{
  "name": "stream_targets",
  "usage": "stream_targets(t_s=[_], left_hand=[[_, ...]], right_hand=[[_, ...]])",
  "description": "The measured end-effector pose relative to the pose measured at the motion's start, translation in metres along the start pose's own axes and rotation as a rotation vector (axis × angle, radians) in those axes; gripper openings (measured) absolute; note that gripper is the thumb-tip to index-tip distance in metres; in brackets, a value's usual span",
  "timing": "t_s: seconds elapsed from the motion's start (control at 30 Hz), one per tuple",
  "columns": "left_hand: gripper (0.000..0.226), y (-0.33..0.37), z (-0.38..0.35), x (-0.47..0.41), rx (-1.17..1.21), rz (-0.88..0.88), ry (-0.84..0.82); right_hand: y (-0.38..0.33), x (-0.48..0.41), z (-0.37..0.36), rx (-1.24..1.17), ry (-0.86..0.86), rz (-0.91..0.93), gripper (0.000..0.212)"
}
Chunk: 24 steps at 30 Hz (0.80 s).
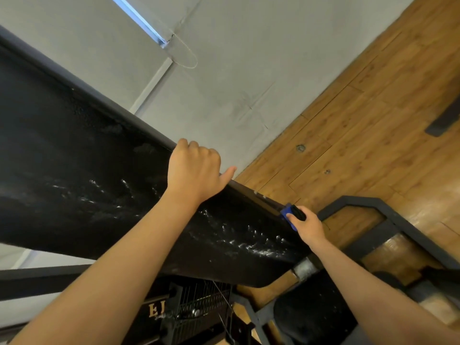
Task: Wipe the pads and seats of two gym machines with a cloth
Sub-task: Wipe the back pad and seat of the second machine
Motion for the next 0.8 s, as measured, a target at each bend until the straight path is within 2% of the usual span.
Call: stream_targets(t_s=[0.1, 0.23, 0.33, 0.43, 0.53, 0.63, 0.8], left_hand=[[0.063, 0.002, -0.001, 0.001, -0.007, 0.011, -0.007], [0.064, 0.001, 0.001, 0.0, -0.013, 0.03, -0.012], [0.067, 0.003, 0.001, 0.001, -0.021, -0.017, -0.035], [0.068, 0.003, 0.0, 0.002, -0.015, -0.054, -0.045], [0.069, 0.002, 0.001, 0.0, 0.007, -0.059, -0.066], [0.069, 0.003, 0.002, 0.001, 0.006, -0.056, -0.072], [0.069, 0.003, 0.003, 0.0, 0.013, -0.028, -0.091]], right_hand=[[0.006, 0.0, 0.0, -0.015, 0.002, 0.004, 0.02], [-0.015, 0.007, -0.006, -0.172, -0.045, 0.06, 0.02], [-0.027, 0.012, -0.007, -0.223, -0.126, 0.122, 0.018], [-0.019, 0.006, -0.002, -0.206, -0.133, 0.14, 0.019], [0.01, -0.005, 0.002, -0.13, -0.079, 0.078, 0.017], [0.041, -0.013, 0.007, -0.061, -0.032, -0.032, 0.025], [0.06, -0.025, 0.011, -0.045, -0.045, -0.145, 0.025]])
Point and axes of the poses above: each hand's wrist, its own x-axis away from the middle knuckle, its own z-axis out of the back of the hand, y = z × x, the point moved 4 cm from there along -x, towards the middle knuckle, and after that the axes turned 2 degrees about y, right-handed, at the moved point
